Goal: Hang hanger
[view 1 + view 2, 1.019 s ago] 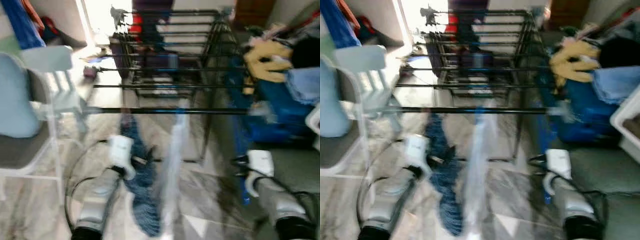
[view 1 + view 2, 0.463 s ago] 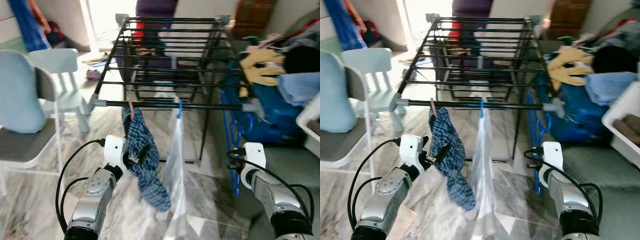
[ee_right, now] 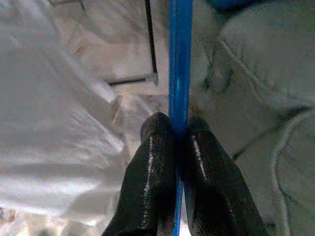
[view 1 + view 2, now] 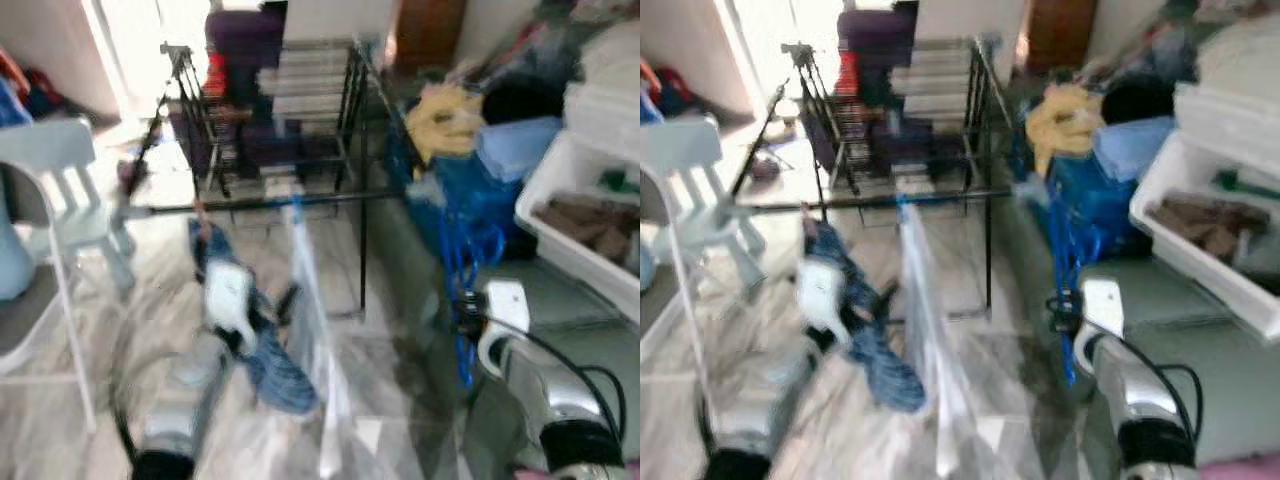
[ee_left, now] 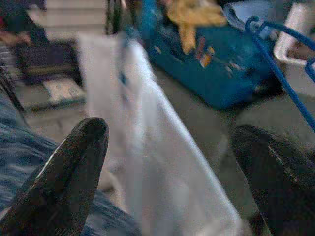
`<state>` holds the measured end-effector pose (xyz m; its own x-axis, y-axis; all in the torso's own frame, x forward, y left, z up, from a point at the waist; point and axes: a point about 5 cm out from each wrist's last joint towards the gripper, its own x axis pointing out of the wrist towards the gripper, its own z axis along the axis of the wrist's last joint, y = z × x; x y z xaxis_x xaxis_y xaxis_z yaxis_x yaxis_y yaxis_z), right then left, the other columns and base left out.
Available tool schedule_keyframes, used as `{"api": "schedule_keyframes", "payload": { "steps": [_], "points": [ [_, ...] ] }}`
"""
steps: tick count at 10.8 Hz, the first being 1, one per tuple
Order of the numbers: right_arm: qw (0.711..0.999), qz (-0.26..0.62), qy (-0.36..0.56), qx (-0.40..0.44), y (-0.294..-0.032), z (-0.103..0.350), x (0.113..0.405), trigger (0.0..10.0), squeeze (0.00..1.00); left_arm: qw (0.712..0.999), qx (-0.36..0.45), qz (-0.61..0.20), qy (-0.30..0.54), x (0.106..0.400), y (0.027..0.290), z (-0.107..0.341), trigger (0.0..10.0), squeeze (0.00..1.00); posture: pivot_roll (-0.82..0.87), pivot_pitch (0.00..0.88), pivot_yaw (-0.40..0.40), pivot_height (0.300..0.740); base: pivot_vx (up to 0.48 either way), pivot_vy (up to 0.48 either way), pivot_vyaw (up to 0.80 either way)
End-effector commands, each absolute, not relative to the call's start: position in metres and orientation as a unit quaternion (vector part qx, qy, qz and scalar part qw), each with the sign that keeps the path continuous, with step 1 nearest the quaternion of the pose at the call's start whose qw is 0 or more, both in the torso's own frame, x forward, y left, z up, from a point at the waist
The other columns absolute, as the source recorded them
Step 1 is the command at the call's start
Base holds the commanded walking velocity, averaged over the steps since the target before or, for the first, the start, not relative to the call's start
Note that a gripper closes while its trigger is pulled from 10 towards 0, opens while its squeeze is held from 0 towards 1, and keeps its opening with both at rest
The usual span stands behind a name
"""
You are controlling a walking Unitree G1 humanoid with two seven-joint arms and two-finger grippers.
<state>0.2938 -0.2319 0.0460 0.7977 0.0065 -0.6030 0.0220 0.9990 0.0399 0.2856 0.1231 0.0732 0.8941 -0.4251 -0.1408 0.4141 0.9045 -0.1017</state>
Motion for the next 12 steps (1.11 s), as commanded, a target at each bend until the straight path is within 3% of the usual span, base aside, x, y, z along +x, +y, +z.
{"api": "schedule_keyframes", "payload": {
  "steps": [1, 9, 12],
  "points": [
    [0.952, 0.006, 0.304, 0.023, -0.2253, 0.0529, 0.3009, 10.0, 0.00, 0.975, -0.024, -0.207, 0.075, 0.2878, 0.1325, 0.0768, 10.0, 0.00, -0.14, 0.000, -0.008, 0.740, 0.000, 0.431, 0.00],
    [0.954, 0.003, 0.299, 0.014, -0.2246, 0.0527, 0.3007, 10.0, 0.00, 0.975, -0.018, -0.208, 0.080, 0.2873, 0.1307, 0.0752, 10.0, 0.00, -0.14, 0.000, 0.001, 0.740, 0.000, 0.389, 0.00],
    [0.956, -0.003, 0.294, 0.013, -0.2286, 0.0555, 0.3024, 10.0, 0.00, 0.972, -0.021, -0.224, 0.064, 0.2871, 0.1234, 0.0799, 10.0, 0.00, -0.15, 0.000, 0.004, 0.740, 0.000, 0.000, 0.00]
  ]
}}
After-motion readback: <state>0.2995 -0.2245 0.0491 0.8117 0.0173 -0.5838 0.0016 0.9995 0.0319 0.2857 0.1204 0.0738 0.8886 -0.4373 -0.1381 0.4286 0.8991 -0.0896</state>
